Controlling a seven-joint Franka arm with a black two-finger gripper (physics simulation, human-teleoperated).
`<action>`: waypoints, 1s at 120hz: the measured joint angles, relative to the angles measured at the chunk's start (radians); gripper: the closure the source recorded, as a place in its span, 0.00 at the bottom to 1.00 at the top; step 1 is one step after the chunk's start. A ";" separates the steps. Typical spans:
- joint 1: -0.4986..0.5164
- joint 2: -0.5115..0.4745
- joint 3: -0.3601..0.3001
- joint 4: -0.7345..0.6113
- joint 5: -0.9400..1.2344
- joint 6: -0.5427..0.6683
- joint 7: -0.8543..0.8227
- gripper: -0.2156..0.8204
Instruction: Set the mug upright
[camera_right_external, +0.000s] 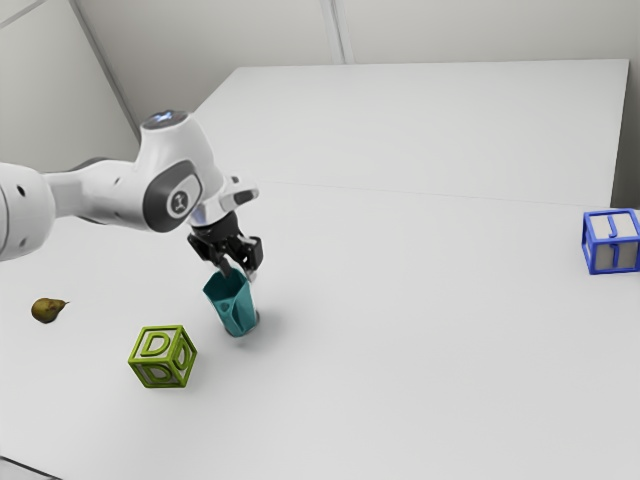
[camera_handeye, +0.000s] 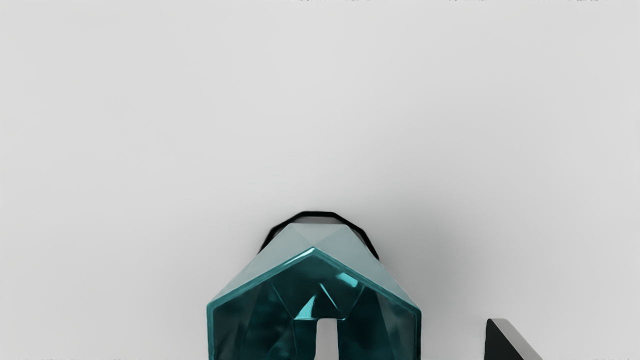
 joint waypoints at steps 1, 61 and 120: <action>0.000 -0.002 0.000 0.000 0.000 0.000 0.000 0.55; -0.012 -0.060 -0.001 0.153 -0.003 -0.171 0.001 0.27; -0.006 -0.029 0.002 0.535 0.003 -0.583 0.003 0.23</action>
